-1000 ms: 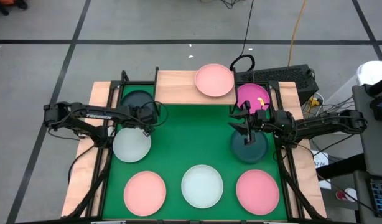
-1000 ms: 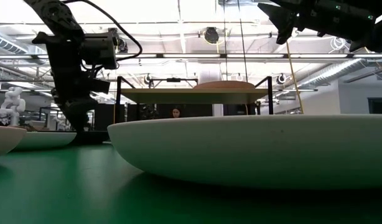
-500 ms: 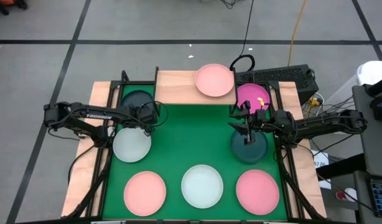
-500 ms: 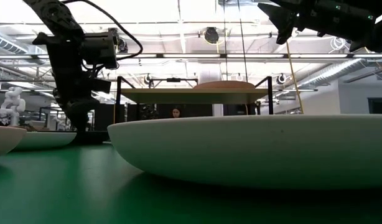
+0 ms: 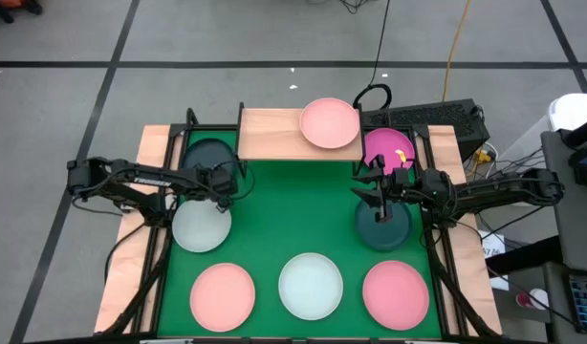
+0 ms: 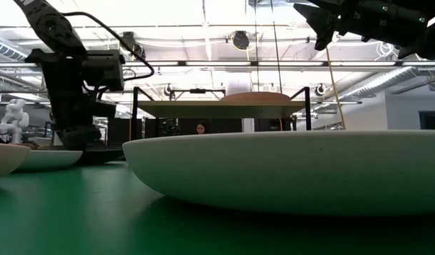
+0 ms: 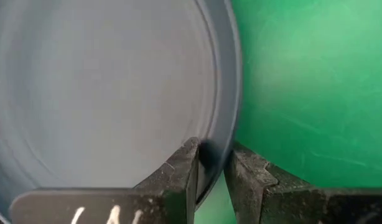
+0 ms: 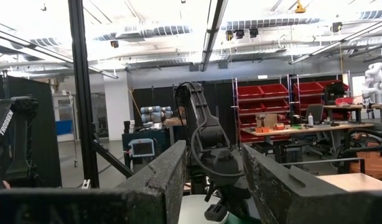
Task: Place and stack plates onto a shelf
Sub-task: Stack the black plate on top of the light orange plate
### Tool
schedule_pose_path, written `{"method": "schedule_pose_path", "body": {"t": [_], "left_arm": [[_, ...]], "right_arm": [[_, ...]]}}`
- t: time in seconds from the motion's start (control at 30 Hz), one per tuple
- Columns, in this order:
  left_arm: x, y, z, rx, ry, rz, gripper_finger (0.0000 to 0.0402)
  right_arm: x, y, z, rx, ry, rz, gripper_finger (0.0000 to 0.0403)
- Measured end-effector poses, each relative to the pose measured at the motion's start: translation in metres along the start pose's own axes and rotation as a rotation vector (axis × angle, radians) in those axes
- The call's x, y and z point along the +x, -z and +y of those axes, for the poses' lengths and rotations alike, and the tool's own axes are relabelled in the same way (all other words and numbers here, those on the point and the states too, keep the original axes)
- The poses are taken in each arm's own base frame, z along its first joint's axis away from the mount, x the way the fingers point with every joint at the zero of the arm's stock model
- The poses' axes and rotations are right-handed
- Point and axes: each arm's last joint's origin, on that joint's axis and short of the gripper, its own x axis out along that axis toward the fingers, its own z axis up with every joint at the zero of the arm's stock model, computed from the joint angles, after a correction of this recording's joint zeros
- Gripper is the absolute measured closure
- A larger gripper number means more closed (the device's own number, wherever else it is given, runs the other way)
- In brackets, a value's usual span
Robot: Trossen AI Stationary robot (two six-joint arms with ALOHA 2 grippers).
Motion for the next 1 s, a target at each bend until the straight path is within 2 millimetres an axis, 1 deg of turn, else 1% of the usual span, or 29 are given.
{"method": "schedule_pose_path", "body": {"t": [0.27,0.33,0.4,0.43,0.6,0.8,1.0], "left_arm": [[-0.0003,-0.0031,-0.0008,0.014,-0.002,-0.031,0.0329],[-0.0003,-0.003,-0.0008,0.016,-0.002,-0.031,0.0349],[-0.0005,-0.0035,-0.0008,0.018,-0.009,-0.038,0.0381],[-0.0008,-0.0044,-0.0009,0.015,-0.011,-0.045,0.0387],[-0.001,-0.0053,-0.0017,0.008,0.0,-0.052,0.0388],[-0.0008,-0.0059,-0.0022,-0.005,0.013,-0.055,0.0362],[-0.0046,-0.0041,0.0004,-0.006,0.019,-0.054,0.0357]], "right_arm": [[0.0,0.0,0.0,0.0,0.0,0.0,0.0261],[0.0,0.0,0.0,0.0,0.0,0.0,0.0261],[0.0,0.0,0.0001,0.0,0.0,0.0,0.0261],[0.0,0.0,0.0,0.0,0.0,0.0,0.0261],[0.0,0.0,0.0,0.0,0.0,0.0,0.0261],[0.0,0.0,0.0,0.0,0.0,0.0,0.0261],[0.0,0.0001,0.0,0.0,0.0,0.001,0.0261]]}}
